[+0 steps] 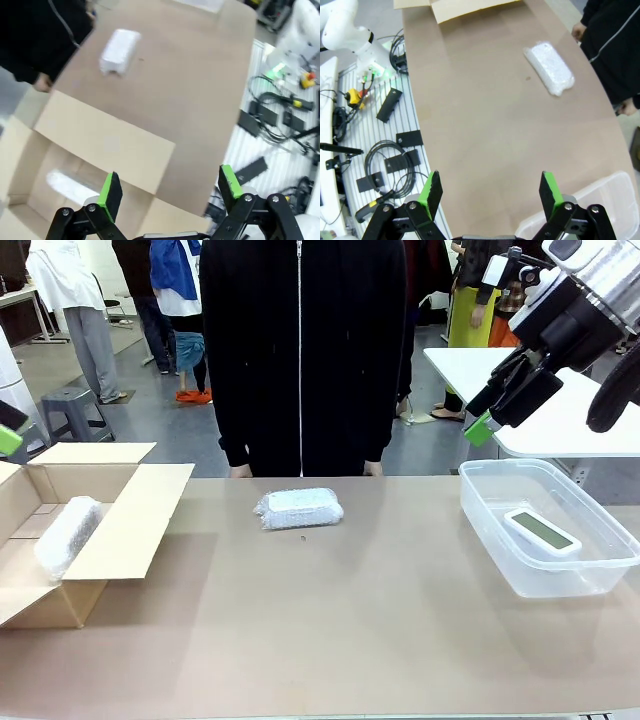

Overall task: Separate and place wrapped and unwrapped clocks.
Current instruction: Pick up the Digital clock indicated by the person.

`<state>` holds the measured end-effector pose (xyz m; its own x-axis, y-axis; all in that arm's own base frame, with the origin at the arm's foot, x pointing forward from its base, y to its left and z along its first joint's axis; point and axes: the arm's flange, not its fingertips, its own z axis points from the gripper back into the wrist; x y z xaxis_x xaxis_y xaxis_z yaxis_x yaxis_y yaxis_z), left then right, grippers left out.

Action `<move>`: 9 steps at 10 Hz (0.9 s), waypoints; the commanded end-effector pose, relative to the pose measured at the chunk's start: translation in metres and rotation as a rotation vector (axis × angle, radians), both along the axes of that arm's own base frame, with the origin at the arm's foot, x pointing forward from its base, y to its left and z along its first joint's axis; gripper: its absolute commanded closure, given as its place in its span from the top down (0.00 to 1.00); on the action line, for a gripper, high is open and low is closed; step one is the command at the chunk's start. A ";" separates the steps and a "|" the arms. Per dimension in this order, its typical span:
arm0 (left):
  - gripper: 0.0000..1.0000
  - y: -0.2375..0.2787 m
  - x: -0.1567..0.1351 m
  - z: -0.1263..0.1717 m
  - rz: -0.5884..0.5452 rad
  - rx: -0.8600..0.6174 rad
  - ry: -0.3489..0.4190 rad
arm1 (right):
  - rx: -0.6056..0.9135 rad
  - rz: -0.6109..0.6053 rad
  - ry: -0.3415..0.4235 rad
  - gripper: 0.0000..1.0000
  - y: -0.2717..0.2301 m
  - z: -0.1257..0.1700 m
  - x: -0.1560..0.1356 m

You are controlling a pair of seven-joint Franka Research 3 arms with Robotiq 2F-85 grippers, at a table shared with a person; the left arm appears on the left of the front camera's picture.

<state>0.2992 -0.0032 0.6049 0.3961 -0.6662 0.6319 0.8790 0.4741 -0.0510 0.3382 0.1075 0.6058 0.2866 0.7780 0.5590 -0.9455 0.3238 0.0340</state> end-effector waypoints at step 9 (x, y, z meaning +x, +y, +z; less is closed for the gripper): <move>1.00 0.000 -0.009 0.005 0.065 0.048 -0.155 | 0.017 0.012 0.001 1.00 0.000 0.000 0.001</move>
<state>0.2912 -0.0027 0.6075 0.3219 -0.6770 0.6618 0.8468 0.5185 0.1186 0.3382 0.1075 0.6058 0.2865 0.7780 0.5591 -0.9455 0.3238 0.0340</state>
